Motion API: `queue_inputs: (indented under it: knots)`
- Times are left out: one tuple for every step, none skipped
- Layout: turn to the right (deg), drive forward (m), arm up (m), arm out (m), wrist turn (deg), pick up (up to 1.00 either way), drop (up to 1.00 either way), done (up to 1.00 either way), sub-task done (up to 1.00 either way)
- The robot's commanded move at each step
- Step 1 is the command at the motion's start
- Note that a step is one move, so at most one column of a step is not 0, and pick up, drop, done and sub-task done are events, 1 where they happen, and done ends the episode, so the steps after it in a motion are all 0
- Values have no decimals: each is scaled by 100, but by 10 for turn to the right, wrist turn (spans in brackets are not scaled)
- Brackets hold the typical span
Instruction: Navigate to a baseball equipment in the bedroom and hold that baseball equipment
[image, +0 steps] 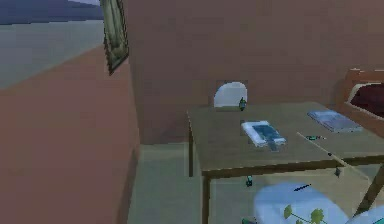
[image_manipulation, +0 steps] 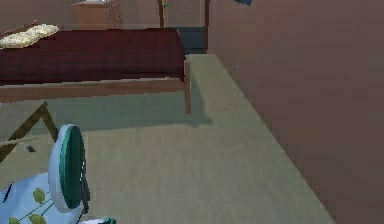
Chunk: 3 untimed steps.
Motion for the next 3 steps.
queue_inputs:
  knots:
    - [-30,0,0,0,0,0,0,0,0]
    - [0,20,0,0,0,0,0,0,0]
    - [-450,0,0,0,0,0,0,0,0]
